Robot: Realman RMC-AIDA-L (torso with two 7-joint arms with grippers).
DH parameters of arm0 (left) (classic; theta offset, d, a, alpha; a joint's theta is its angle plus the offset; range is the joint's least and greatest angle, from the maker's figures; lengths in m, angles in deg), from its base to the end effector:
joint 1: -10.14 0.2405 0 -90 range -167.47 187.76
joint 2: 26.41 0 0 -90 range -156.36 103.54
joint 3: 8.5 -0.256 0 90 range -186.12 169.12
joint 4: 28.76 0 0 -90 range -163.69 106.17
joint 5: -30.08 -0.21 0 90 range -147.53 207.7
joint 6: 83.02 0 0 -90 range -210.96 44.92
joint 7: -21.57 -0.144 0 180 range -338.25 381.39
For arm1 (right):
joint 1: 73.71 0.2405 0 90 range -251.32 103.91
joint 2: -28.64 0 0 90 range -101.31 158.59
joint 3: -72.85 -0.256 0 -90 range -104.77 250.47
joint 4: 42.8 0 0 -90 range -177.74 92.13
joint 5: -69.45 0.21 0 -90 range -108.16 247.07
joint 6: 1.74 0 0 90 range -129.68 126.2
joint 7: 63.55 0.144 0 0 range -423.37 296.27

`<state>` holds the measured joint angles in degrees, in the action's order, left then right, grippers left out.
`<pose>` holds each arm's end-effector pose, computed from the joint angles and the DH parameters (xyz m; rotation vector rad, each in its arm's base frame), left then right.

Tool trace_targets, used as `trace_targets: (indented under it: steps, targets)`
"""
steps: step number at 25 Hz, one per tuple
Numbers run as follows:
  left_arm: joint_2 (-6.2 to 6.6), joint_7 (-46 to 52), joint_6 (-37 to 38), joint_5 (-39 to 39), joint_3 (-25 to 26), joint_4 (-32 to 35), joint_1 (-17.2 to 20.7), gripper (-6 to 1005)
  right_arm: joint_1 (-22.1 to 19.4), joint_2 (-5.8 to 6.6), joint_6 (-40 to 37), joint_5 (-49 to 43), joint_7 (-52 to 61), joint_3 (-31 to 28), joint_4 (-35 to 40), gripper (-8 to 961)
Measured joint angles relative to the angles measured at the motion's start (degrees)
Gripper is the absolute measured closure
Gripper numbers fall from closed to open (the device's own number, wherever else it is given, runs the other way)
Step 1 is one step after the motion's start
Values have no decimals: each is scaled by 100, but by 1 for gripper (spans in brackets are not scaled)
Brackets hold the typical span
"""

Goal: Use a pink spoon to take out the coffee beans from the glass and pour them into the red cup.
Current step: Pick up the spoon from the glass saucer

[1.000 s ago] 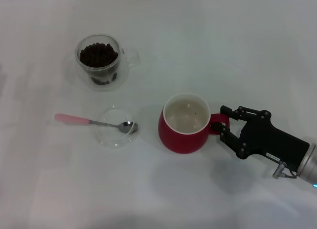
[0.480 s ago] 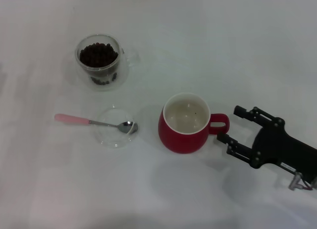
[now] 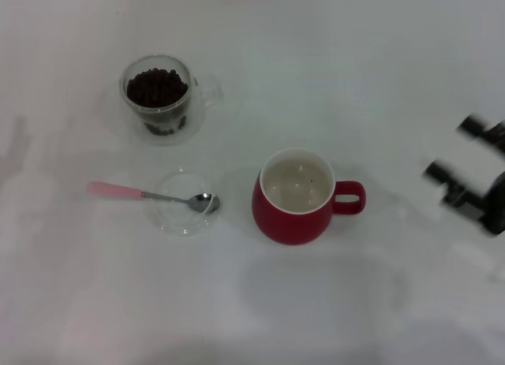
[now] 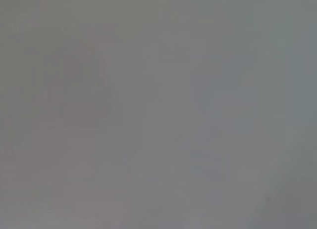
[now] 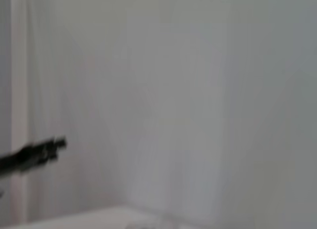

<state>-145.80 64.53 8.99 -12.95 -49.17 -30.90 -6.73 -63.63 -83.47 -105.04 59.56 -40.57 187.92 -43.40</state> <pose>-0.3521 0.2510 0.0211 -1.3866 -0.7970 -1.2288 0.3469 0.1766 0.0034 -2.1502 0.3431 0.9917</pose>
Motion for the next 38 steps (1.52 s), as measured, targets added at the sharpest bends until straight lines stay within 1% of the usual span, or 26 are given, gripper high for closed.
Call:
trace_targets:
  steps: [1,2,3,7,11,13,14,16,20,24,27,38]
  targets:
    - [0,502,8,-141,-2,-150,-15,169,6,69,-156,-2,14,-141,-3,155]
    - [0,573,8,-160,-1,-181,-19,169,17,154,-285,-1,44,-312,-4,155]
    - [-5,885,7,-239,-3,-355,-50,169,28,222,-362,-1,90,-464,-4,155]
    - [-18,1633,-26,-609,-2,-868,-154,169,139,496,-527,-2,384,-984,-6,156]
    - [-21,2351,-382,-1251,-2,-1128,-224,169,343,717,-460,-2,644,-1111,-8,156]
    - [-24,2461,-480,-1399,-4,-1173,-231,169,468,828,-385,-1,820,-1117,-11,156]
    - [-25,2659,-659,-1821,-10,-1250,-218,169,524,880,-359,-1,879,-1117,-18,156]
    - [-24,2682,-679,-1951,-11,-1304,-193,169,634,964,-325,-2,938,-1119,-53,156]
    - [-35,2517,-680,-1988,-11,-1550,-93,169,793,1058,-230,-27,960,-1116,-155,156]
    - [-70,2306,-670,-1994,46,-1660,22,169,894,1119,-139,-41,963,-1095,-273,157]
    - [-73,2309,-683,-1999,46,-1679,18,169,897,1149,-126,-45,963,-1070,-293,157]
    - [-76,2557,-981,-2287,35,-1760,-366,169,770,1157,-169,-25,936,-1068,-310,157]
